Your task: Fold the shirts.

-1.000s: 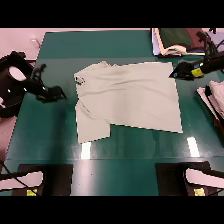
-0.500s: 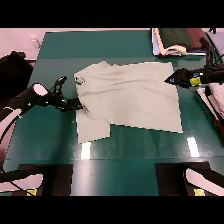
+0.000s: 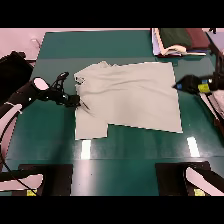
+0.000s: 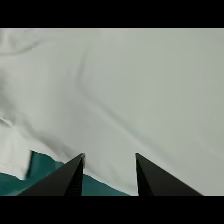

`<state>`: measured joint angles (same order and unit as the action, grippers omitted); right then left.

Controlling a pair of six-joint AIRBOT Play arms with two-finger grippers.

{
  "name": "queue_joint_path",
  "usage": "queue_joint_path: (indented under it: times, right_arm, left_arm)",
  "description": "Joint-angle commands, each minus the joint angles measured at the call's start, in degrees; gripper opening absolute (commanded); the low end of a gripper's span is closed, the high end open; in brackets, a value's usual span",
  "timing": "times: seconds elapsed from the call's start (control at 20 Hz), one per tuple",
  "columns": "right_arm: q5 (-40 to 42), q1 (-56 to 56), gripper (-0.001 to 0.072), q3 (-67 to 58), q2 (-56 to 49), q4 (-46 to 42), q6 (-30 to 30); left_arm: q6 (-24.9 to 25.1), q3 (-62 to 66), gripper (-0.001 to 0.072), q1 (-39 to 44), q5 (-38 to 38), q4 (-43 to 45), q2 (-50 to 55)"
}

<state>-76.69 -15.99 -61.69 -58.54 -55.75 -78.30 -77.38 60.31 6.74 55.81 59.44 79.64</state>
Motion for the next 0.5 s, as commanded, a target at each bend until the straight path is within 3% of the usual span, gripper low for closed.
queue_joint_path:
  times: [0.0,0.05,0.1,0.3,0.45]
  right_arm:
    - [-1.8,-10.0,0.0375,11.9,4.4,-8.5,-0.2]
    - [-1.9,-14.8,0.0444,16.2,5.0,-9.5,-0.2]
    - [-2.3,-19.3,0.0469,19.6,4.7,-9.6,-0.1]
    - [-1.8,-32.6,0.0437,28.9,-0.5,-5.2,3.1]
    - [1.6,-33.0,0.0429,31.3,-4.0,-3.8,3.8]
  left_arm:
    - [-0.1,3.9,0.0025,-0.1,3.9,2.2,-0.1]
    - [-0.1,3.9,0.0025,-0.1,3.7,2.1,-0.2]
    - [-0.1,3.9,0.0025,-0.1,3.6,1.9,-0.2]
    - [-0.1,3.9,0.0025,-0.1,3.5,1.9,-0.2]
    - [-0.1,3.9,0.0025,-0.1,3.0,1.8,-0.2]
